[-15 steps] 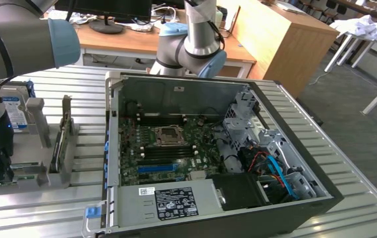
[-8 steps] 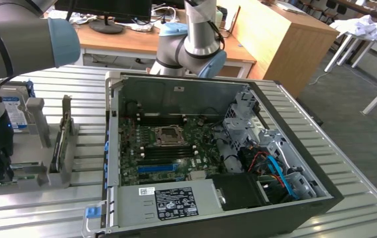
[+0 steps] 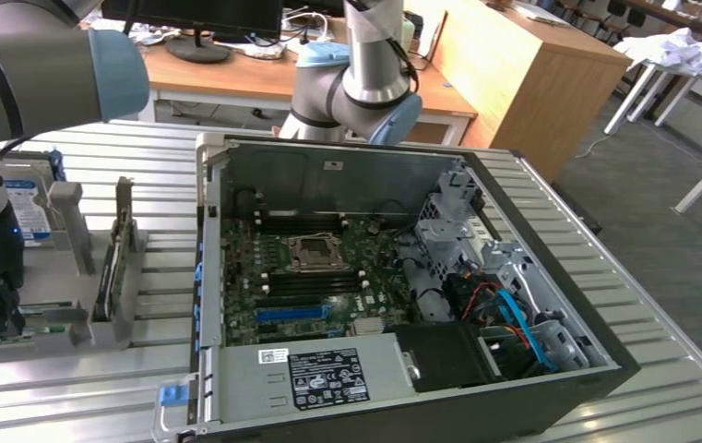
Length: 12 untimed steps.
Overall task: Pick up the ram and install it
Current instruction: 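Pick up the ram and move it above insertion slot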
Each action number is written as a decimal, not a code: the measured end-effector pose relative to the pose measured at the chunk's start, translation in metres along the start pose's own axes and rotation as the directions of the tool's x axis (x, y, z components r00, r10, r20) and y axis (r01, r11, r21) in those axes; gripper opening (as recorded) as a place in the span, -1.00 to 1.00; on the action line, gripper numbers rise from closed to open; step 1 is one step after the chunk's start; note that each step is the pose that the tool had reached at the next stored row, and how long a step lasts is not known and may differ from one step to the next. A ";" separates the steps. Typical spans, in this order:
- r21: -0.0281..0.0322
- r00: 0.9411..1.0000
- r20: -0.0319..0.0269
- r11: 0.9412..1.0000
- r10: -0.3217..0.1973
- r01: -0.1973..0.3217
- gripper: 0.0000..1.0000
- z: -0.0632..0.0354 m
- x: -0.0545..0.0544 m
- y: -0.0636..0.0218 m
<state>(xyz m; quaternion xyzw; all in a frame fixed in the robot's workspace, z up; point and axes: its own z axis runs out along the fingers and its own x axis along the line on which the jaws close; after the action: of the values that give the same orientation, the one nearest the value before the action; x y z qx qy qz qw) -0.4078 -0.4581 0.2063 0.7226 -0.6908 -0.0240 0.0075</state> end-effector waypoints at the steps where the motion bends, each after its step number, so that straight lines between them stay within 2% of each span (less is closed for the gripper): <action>1: 0.000 1.000 0.000 1.000 0.000 0.000 -0.76 -0.0001 0.000 0.0000; 9: 0.000 1.000 0.006 1.000 0.000 0.000 -0.76 -0.0026 0.000 0.0001; 12: 0.000 1.000 0.010 1.000 0.000 0.000 -0.76 -0.0047 0.000 0.0001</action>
<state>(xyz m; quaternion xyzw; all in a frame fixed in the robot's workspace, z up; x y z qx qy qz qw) -0.4077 -0.4584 0.2110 0.7226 -0.6907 -0.0277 0.0038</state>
